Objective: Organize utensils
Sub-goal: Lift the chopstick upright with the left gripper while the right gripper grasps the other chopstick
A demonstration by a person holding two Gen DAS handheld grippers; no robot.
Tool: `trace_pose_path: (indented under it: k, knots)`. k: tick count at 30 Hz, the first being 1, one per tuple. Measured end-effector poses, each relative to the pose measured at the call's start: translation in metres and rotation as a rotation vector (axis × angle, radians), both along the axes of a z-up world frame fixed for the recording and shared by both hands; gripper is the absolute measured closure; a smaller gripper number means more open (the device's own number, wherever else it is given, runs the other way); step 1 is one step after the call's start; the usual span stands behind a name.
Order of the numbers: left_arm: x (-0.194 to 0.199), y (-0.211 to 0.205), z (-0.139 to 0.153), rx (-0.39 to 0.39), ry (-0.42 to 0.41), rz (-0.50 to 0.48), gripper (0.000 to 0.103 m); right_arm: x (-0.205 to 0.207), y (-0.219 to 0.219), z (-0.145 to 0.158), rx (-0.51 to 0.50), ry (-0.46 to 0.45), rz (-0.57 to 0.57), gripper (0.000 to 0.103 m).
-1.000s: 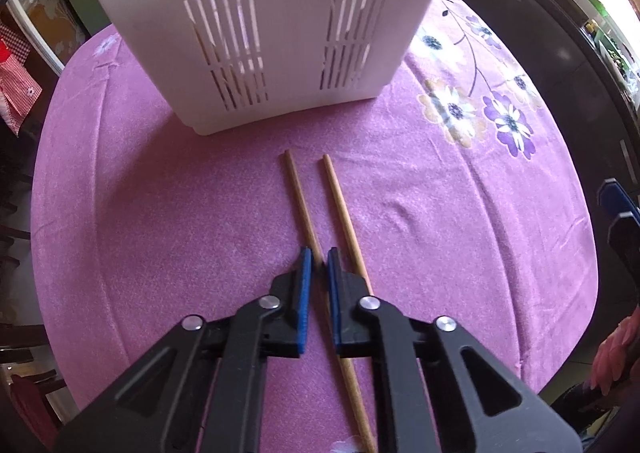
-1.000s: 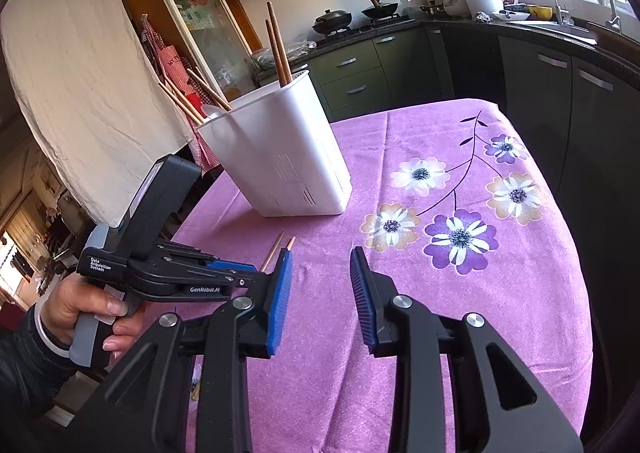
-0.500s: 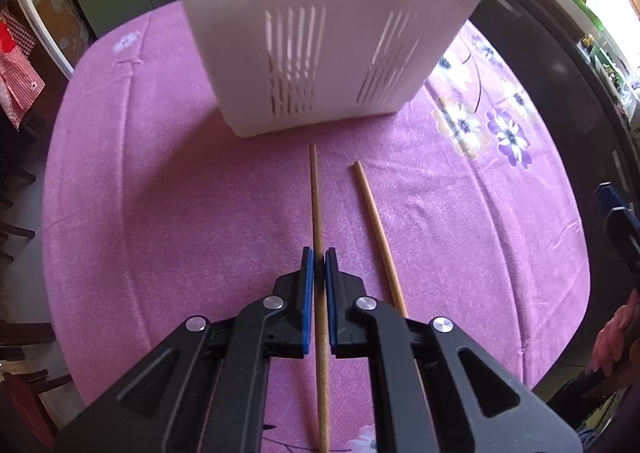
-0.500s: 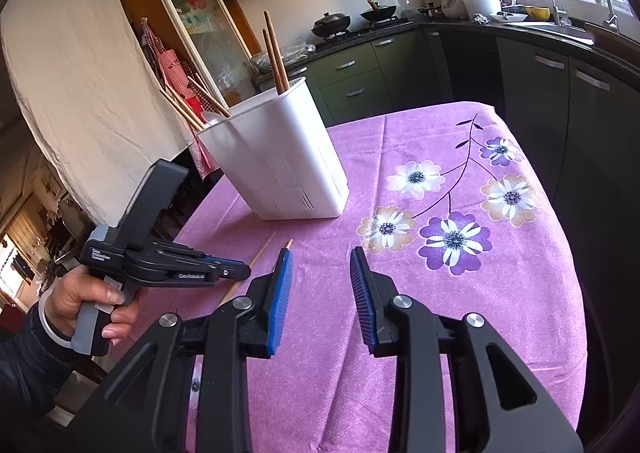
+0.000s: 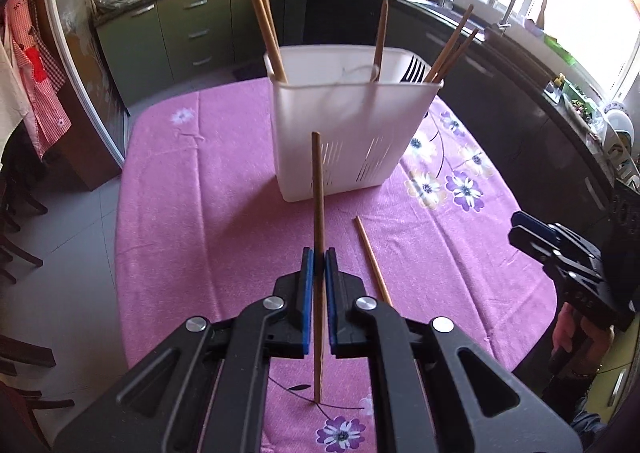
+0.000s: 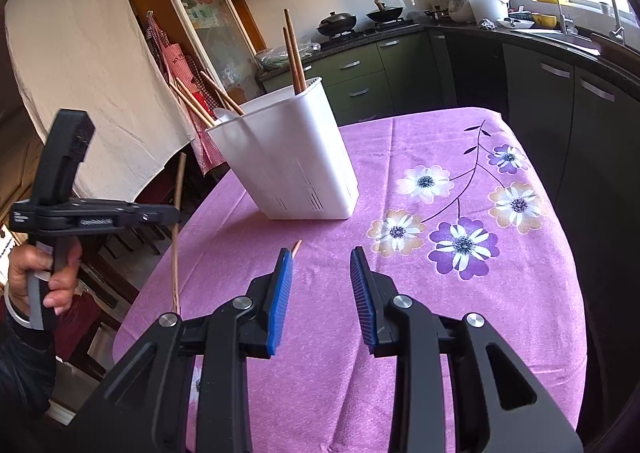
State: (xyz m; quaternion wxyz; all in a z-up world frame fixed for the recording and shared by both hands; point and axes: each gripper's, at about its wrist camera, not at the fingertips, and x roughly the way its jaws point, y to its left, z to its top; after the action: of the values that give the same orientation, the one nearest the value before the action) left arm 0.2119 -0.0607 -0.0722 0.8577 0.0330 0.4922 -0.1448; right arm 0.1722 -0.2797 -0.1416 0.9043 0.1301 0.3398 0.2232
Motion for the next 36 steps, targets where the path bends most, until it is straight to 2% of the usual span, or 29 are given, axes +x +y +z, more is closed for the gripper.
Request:
trace_pose_path:
  k: [7, 10, 14, 27, 36]
  knots:
    - [-0.022, 0.017, 0.019, -0.017, -0.062, 0.011, 0.097, 0.001, 0.01, -0.001, -0.021, 0.004, 0.015, 0.07]
    - [-0.029, 0.021, 0.022, -0.023, -0.079, 0.011, 0.097, 0.006, 0.018, -0.006, -0.044, 0.024, 0.028, 0.064]
    - [-0.038, 0.027, 0.026, -0.035, -0.1, 0.01, 0.097, 0.016, 0.035, -0.017, -0.086, 0.061, 0.055, 0.064]
    - [-0.053, 0.039, 0.03, -0.048, -0.132, -0.016, 0.097, 0.061, 0.125, -0.061, -0.305, 0.169, 0.167, 0.061]
    - [-0.054, 0.044, 0.029, -0.055, -0.134, -0.022, 0.097, 0.067, 0.155, -0.073, -0.426, 0.187, 0.167, 0.062]
